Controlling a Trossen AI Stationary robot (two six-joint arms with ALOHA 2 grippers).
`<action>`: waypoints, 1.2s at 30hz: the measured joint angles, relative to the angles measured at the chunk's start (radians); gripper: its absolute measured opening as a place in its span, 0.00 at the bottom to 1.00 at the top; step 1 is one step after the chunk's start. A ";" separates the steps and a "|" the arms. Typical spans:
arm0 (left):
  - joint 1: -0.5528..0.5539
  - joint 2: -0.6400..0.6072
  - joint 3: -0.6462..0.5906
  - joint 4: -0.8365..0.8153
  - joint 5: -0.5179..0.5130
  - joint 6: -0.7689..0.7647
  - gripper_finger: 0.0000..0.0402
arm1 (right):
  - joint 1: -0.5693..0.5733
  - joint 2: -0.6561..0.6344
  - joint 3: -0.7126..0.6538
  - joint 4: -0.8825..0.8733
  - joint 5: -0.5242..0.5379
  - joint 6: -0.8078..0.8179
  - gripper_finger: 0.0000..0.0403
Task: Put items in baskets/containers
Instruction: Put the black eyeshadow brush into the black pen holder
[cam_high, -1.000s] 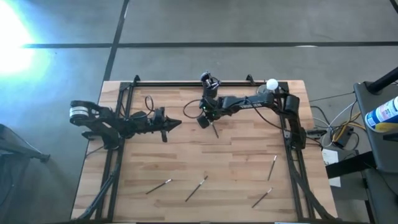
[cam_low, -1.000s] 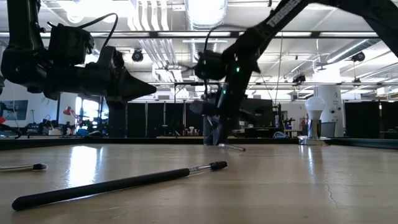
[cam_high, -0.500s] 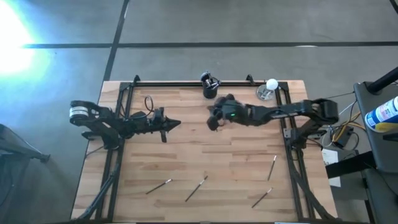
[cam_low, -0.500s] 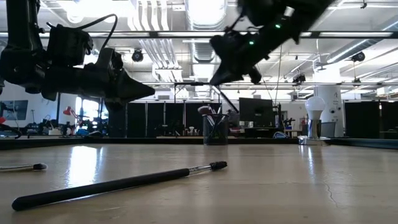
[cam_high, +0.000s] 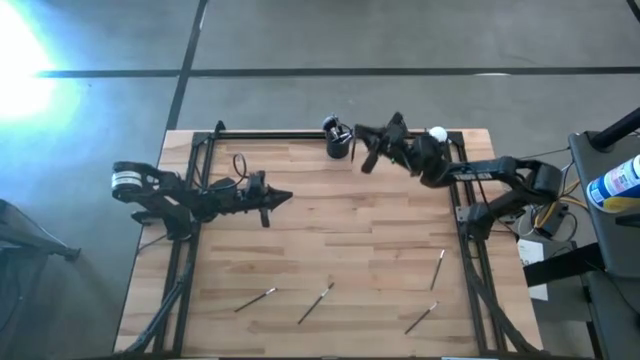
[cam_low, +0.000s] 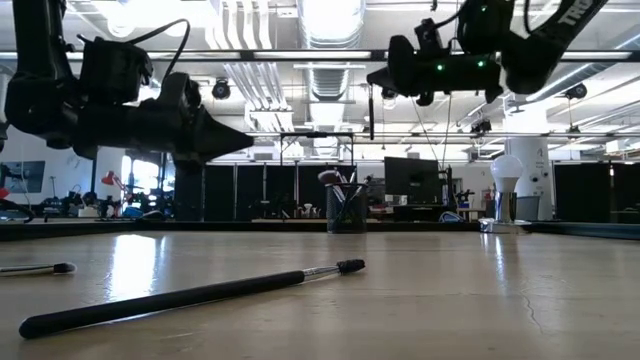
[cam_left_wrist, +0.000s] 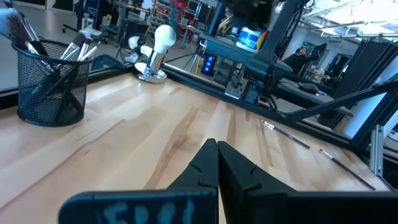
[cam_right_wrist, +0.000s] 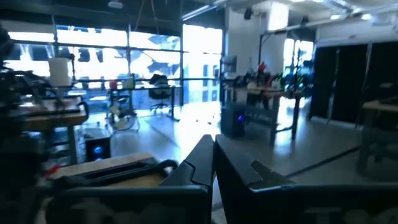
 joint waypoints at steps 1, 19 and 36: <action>0.000 0.000 0.003 0.000 0.000 0.000 0.00 | -0.025 0.009 0.013 0.009 -0.019 -0.012 0.02; -0.001 0.000 0.036 -0.060 0.000 0.014 0.00 | -0.163 0.476 0.297 0.184 -0.102 -0.020 0.02; -0.001 0.000 0.035 -0.087 -0.001 0.025 0.00 | -0.157 0.609 0.389 0.090 -0.092 -0.077 0.02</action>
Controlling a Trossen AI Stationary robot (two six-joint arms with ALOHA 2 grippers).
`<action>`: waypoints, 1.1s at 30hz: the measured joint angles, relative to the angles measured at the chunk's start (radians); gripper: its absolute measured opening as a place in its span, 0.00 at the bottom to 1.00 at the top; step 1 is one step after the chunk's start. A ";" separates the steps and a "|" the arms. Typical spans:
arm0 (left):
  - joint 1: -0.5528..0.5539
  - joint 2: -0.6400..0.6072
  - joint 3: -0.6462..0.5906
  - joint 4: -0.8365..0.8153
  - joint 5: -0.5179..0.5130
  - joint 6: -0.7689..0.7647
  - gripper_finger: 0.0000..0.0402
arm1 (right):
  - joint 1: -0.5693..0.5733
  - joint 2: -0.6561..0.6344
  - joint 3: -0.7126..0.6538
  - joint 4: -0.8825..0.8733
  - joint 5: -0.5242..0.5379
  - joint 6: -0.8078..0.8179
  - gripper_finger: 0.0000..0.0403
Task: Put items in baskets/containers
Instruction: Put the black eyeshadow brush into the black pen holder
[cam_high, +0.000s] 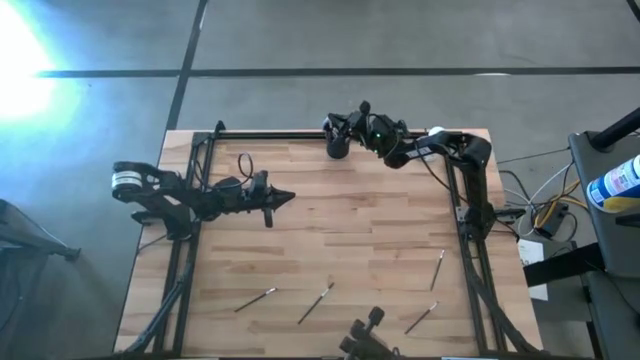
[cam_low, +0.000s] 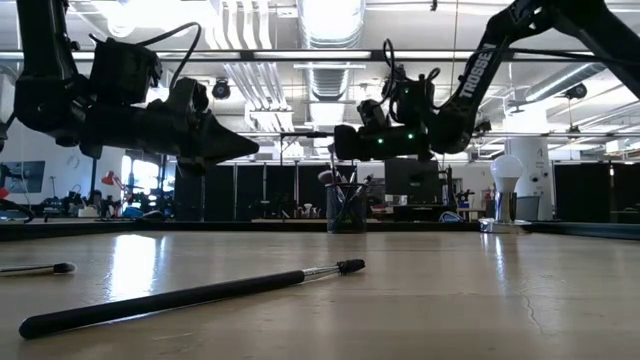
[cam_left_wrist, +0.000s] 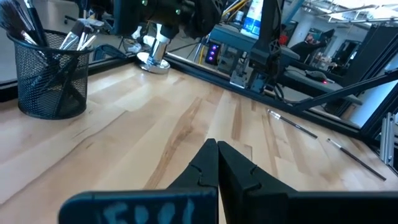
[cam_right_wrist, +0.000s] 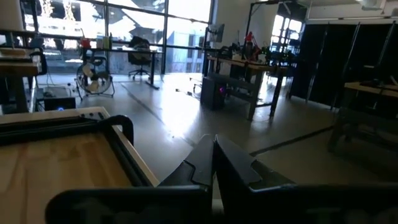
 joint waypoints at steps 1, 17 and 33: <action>0.000 0.000 0.000 0.000 -0.006 0.004 0.00 | 0.000 -0.006 0.000 -0.012 0.000 0.000 0.02; -0.001 0.000 0.000 -0.005 -0.031 0.005 0.00 | 0.000 -0.094 -0.001 -0.192 0.022 0.031 0.22; -0.001 0.000 0.000 -0.026 -0.027 -0.044 0.00 | 0.146 -0.534 -0.170 -0.713 0.021 0.032 0.03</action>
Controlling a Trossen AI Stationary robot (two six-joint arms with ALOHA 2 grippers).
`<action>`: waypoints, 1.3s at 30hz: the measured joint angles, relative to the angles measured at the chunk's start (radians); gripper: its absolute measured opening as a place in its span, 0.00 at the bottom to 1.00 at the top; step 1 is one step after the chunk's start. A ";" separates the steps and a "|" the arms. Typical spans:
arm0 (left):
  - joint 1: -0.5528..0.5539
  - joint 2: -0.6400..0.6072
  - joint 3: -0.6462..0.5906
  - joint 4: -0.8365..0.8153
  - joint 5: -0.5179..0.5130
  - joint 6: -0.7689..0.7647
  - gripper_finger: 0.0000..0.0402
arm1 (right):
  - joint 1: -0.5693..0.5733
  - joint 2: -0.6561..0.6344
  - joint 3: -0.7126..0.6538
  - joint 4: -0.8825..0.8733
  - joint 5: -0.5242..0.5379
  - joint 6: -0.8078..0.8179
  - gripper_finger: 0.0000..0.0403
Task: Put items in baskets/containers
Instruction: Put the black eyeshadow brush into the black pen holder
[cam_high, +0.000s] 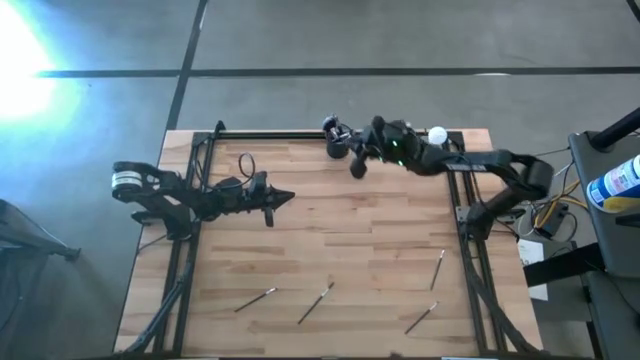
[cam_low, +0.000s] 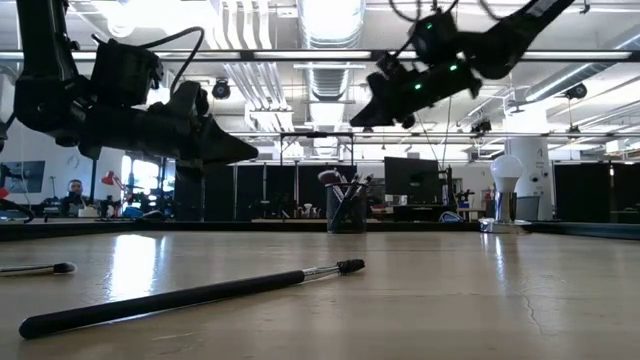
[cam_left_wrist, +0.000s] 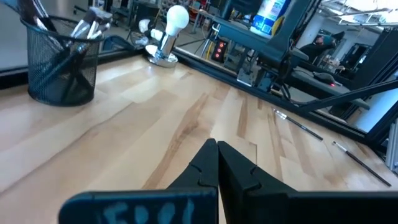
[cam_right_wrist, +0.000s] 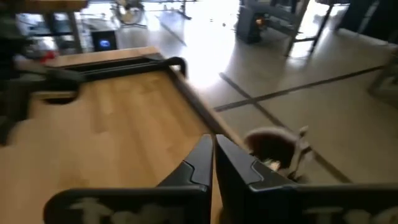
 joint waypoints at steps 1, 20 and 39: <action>0.000 0.000 0.000 -0.002 0.001 -0.006 0.00 | 0.022 -0.027 -0.033 0.004 0.000 0.009 0.03; -0.327 -0.005 0.409 -0.987 -0.119 -0.114 0.00 | 0.396 -0.381 -0.533 0.246 0.318 0.153 0.03; -0.797 0.144 0.899 -1.973 -0.255 -0.885 0.23 | 0.431 -0.475 -0.680 0.389 0.311 0.143 0.03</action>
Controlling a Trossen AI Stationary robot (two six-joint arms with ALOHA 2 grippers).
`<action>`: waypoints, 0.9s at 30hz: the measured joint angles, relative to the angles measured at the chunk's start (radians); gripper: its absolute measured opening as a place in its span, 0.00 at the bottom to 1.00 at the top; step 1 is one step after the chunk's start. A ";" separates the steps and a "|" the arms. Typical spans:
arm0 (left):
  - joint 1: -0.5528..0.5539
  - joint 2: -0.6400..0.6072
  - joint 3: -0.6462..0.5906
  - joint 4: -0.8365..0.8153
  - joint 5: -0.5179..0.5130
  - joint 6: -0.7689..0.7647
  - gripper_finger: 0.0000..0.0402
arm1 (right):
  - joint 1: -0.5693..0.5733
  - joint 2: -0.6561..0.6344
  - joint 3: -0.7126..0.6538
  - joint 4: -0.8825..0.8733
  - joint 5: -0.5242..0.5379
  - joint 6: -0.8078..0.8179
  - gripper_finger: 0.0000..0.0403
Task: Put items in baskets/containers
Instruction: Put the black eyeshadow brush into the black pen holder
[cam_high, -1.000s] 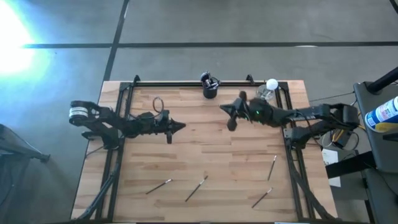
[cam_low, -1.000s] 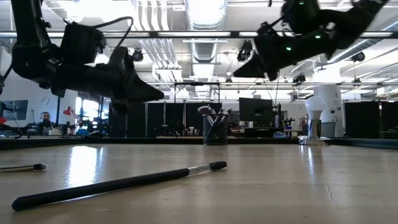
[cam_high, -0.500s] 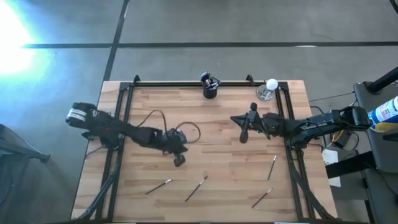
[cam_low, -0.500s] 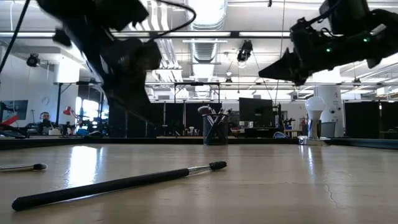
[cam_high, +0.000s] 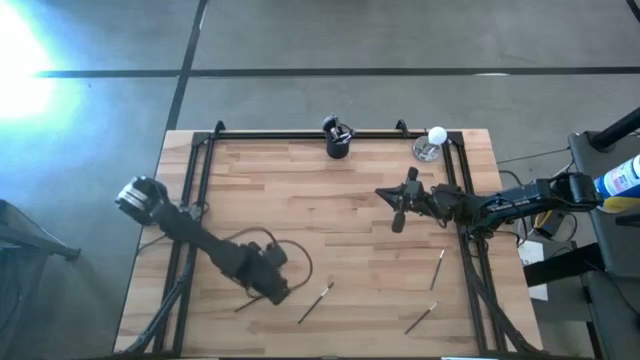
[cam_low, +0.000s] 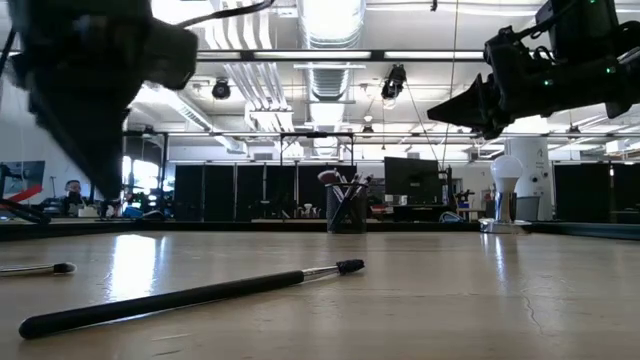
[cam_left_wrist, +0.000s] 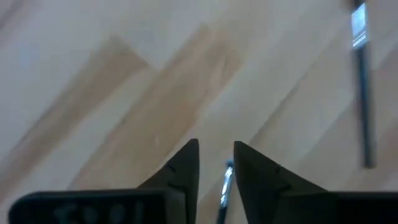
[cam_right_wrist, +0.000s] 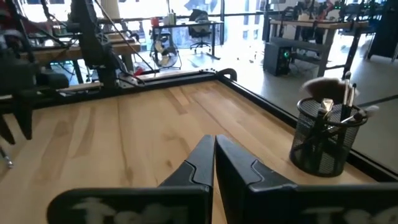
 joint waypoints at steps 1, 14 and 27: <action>-0.012 0.031 0.026 -0.023 0.005 -0.010 0.25 | 0.000 0.000 -0.001 0.000 0.000 -0.002 0.03; -0.054 0.306 0.247 -0.206 0.035 -0.003 0.29 | 0.000 0.001 -0.002 0.008 0.000 -0.021 0.03; -0.053 0.311 0.222 -0.186 0.088 -0.051 0.03 | 0.000 0.001 -0.001 0.014 -0.001 -0.021 0.03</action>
